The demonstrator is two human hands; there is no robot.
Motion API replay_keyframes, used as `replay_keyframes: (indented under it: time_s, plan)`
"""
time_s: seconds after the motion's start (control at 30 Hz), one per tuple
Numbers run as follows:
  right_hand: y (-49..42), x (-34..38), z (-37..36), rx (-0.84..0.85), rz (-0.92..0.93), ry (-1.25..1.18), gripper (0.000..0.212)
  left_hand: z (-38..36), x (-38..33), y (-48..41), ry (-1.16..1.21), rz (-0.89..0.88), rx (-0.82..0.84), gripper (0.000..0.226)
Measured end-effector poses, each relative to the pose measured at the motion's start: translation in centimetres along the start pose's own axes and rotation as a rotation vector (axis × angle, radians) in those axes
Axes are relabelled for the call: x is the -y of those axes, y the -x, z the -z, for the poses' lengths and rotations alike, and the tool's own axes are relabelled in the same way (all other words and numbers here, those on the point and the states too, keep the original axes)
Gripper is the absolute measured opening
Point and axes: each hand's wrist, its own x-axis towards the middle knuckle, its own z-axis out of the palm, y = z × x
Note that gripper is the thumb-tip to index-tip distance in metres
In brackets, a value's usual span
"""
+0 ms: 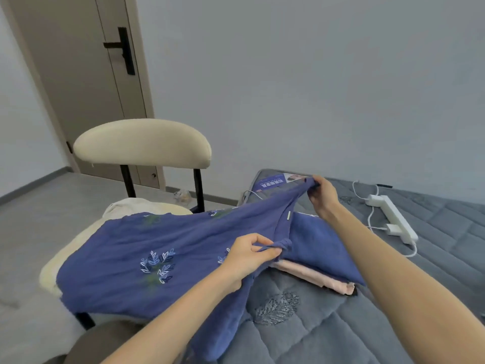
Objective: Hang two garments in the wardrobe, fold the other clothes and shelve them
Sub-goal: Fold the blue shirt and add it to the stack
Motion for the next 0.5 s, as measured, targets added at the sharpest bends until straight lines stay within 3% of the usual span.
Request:
replay_keyframes:
  time_s: [0.17, 0.5]
  plan:
    - [0.7, -1.0, 8.4, -0.158, -0.024, 0.062, 0.024, -7.4, 4.4, 1.2, 0.075, 0.088, 0.168, 0.015]
    - [1.5, -5.3, 18.0, -0.241, -0.178, 0.404, 0.028, -15.9, 12.1, 2.3, 0.083, 0.234, 0.253, 0.019]
